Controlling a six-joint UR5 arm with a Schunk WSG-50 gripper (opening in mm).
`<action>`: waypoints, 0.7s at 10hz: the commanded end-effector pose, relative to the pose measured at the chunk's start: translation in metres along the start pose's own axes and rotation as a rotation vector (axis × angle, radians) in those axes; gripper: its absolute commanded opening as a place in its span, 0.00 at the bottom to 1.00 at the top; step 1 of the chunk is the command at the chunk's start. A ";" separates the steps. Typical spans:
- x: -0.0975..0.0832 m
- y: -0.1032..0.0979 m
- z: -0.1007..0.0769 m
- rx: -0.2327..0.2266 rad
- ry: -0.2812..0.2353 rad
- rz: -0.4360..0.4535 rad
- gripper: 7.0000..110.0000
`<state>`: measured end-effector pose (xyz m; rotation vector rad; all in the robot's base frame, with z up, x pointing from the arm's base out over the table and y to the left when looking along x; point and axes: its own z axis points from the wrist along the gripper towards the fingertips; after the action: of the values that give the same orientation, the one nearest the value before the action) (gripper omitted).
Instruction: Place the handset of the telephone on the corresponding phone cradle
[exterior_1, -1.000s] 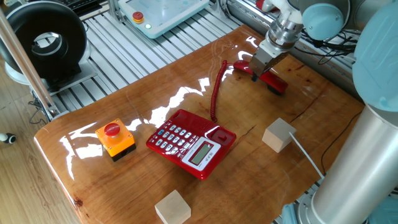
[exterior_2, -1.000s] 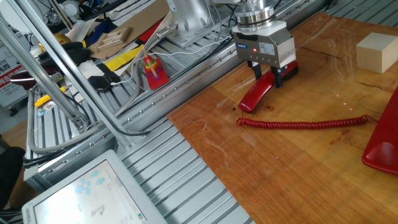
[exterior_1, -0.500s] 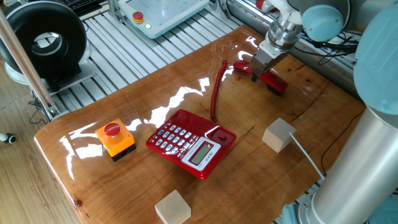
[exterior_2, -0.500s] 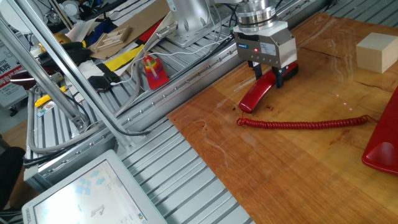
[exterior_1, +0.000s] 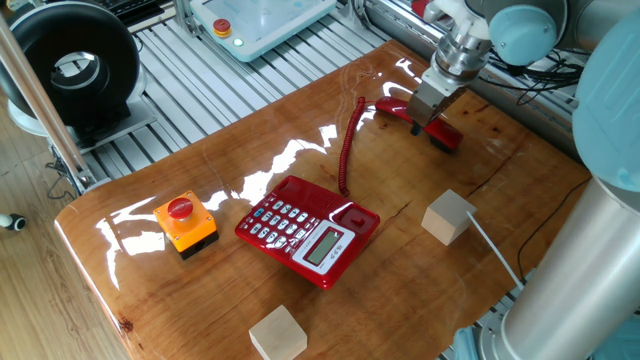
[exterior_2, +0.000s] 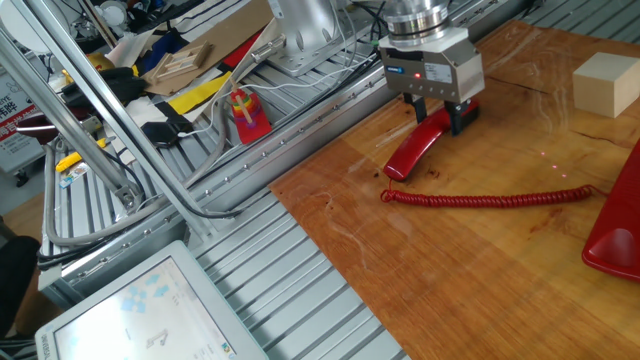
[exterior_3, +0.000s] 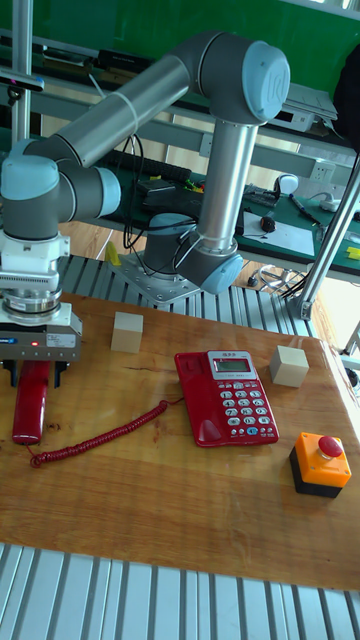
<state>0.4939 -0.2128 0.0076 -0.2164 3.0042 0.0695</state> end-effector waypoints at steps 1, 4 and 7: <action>0.002 -0.004 -0.001 0.007 0.002 -0.036 0.57; -0.005 -0.004 -0.001 -0.007 -0.017 0.004 0.57; -0.005 -0.006 0.000 -0.002 -0.016 0.025 0.57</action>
<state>0.4971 -0.2167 0.0074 -0.2193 2.9970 0.0669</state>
